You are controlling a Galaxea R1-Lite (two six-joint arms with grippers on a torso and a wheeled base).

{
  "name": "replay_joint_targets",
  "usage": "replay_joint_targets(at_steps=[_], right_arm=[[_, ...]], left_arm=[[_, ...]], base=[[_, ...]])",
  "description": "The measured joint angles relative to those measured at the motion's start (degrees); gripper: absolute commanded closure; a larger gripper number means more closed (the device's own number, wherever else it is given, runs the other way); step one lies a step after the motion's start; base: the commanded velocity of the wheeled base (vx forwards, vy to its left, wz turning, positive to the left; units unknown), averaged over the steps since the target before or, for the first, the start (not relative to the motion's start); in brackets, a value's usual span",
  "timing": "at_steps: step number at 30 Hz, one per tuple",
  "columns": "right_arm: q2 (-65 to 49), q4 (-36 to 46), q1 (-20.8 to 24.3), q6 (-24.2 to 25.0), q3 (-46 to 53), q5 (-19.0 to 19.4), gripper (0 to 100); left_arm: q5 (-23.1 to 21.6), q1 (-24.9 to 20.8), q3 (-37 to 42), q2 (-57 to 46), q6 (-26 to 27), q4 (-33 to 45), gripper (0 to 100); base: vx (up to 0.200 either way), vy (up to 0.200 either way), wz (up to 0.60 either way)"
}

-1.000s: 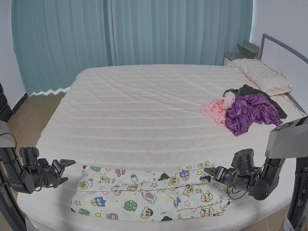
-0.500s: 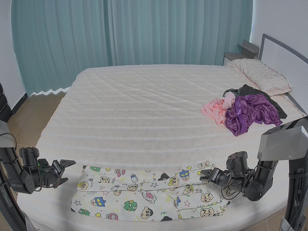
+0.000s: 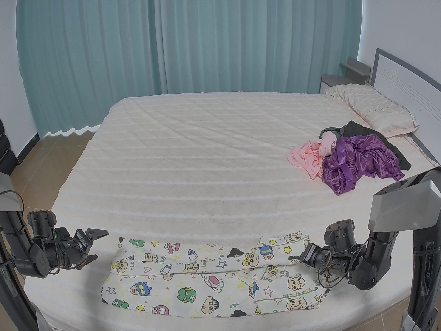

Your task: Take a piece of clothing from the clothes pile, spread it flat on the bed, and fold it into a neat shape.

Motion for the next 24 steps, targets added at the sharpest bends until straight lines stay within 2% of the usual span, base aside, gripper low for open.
replay_joint_targets(at_steps=[4,11,14,15,24], right_arm=[[-1.7,0.9,0.1,-0.2,1.5,-0.3,100],[-5.7,10.2,1.0,-0.4,2.7,-0.1,100],[-6.5,10.8,1.6,-0.4,2.6,-0.1,100],[-6.6,10.8,1.8,-0.4,2.5,-0.1,0],[-6.9,10.3,2.4,-0.5,2.6,-0.3,0]], left_arm=[[0.0,0.0,0.0,0.0,0.0,0.0,0],[0.0,0.0,0.0,0.0,0.0,0.0,0],[0.0,0.0,0.1,0.0,0.4,0.0,0],[0.0,0.0,0.1,0.0,0.7,0.0,0],[0.0,0.0,0.9,0.3,3.3,0.0,0]], base=[[0.0,0.0,0.0],[0.0,0.0,0.0],[0.0,0.0,0.0],[0.0,0.0,0.0],[0.0,0.0,0.0]])
